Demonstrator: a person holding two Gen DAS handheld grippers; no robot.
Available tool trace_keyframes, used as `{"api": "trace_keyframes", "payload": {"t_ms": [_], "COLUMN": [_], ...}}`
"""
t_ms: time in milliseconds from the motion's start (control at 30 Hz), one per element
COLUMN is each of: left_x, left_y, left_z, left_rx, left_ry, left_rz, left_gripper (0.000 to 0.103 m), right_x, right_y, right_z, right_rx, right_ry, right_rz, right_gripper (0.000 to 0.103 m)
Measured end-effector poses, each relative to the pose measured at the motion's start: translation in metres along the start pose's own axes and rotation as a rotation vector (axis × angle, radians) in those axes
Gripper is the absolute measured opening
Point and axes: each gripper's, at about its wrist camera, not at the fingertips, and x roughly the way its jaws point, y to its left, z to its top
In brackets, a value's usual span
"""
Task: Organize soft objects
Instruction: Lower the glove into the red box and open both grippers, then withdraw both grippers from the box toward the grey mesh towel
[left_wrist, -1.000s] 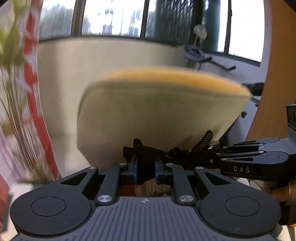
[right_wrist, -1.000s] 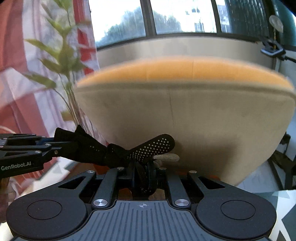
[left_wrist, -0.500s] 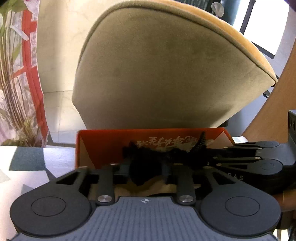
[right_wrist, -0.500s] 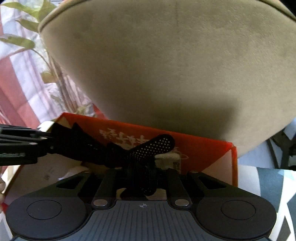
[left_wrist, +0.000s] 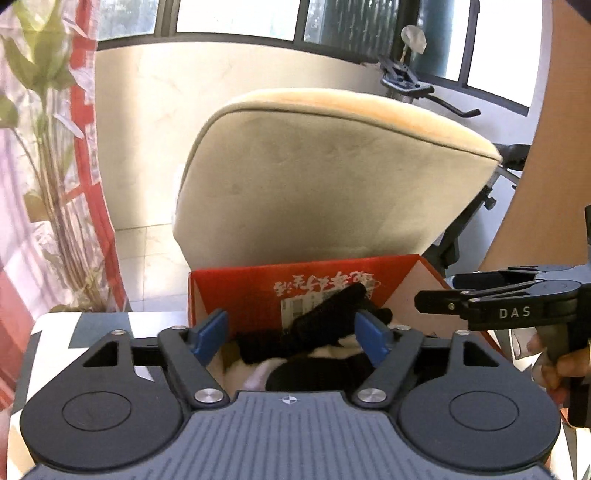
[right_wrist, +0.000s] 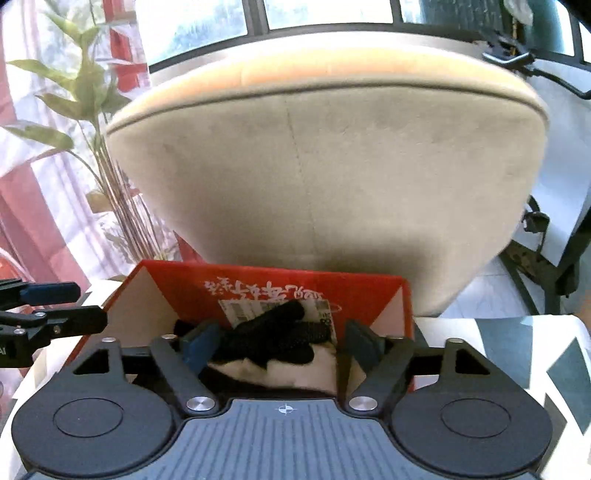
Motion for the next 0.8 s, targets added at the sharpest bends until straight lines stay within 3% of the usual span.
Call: {"api": "trace_keyframes", "payload": {"t_ms": [133,333,800], "left_x": [-0.023,-0.047,-0.081], "left_y": [-0.008,-0.017,-0.022], "left_z": [-0.011,-0.026,-0.089], "left_rx": [0.006,0.01,-0.082], "left_ry": [-0.024,-0.028,0.012], "left_rz": [0.02,0.042,0.052], "left_gripper": [0.095,0.103,0.103], "right_x": [-0.023,-0.056,-0.101], "right_y": [0.004,0.012,0.035], "right_z": [-0.009,-0.024,-0.094], "right_rx": [-0.02,-0.019,-0.048], "right_ry": [-0.012,-0.023,-0.018], "right_rz": [-0.019,-0.043,0.003], "right_gripper": [0.089,0.102,0.102]}}
